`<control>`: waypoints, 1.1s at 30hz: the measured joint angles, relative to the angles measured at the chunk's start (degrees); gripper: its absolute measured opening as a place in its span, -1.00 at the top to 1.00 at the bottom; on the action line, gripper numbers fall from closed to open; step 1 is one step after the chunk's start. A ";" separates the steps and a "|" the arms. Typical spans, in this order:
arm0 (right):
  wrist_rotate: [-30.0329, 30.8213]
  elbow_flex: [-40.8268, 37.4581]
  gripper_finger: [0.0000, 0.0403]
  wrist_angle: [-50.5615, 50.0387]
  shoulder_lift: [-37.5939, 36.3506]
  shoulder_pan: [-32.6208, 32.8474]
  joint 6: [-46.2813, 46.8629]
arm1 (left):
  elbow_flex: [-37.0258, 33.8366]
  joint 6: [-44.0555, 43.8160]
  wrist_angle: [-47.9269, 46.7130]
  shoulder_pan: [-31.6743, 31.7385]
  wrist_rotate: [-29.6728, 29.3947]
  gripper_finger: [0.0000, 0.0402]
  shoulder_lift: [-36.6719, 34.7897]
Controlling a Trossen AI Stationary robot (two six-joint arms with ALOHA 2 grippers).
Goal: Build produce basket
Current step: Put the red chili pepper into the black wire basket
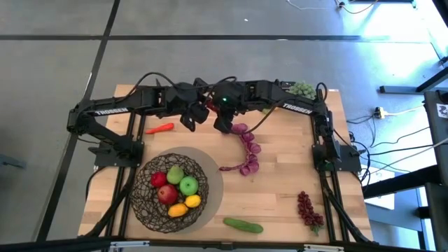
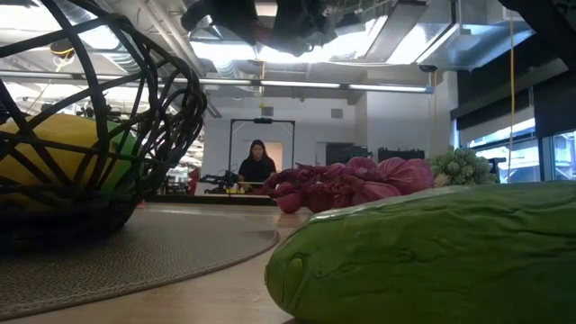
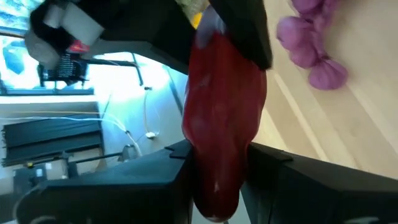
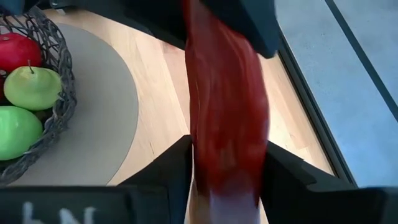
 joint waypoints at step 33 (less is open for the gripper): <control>0.86 0.59 0.21 -1.73 -8.34 1.23 -3.47 | 0.14 -52.74 -30.02 -1.13 29.90 0.65 -14.72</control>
